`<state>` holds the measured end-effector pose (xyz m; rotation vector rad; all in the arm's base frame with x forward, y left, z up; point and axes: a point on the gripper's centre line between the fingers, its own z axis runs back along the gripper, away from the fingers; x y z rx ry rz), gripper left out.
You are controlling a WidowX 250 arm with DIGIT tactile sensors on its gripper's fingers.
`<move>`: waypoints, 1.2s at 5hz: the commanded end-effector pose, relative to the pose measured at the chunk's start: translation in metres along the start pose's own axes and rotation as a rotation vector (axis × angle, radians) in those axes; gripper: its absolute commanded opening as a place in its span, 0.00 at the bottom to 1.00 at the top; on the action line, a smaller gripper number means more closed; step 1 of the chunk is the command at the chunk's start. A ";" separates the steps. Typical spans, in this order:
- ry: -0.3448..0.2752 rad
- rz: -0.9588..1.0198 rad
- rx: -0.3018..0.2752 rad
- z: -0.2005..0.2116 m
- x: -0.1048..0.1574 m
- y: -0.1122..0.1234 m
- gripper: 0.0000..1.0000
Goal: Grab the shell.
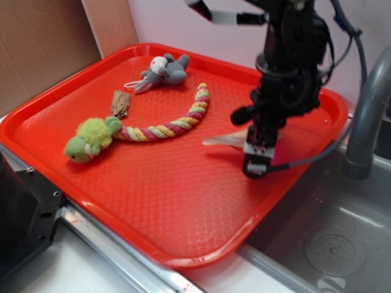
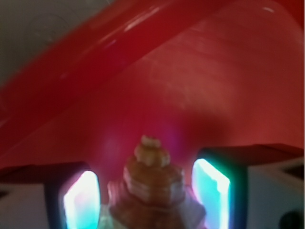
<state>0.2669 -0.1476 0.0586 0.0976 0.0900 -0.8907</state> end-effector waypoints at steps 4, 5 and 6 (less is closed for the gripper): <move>-0.075 0.762 -0.039 0.152 -0.159 -0.001 0.00; -0.048 0.837 -0.019 0.150 -0.165 -0.003 0.00; -0.035 0.832 -0.020 0.149 -0.165 0.001 0.00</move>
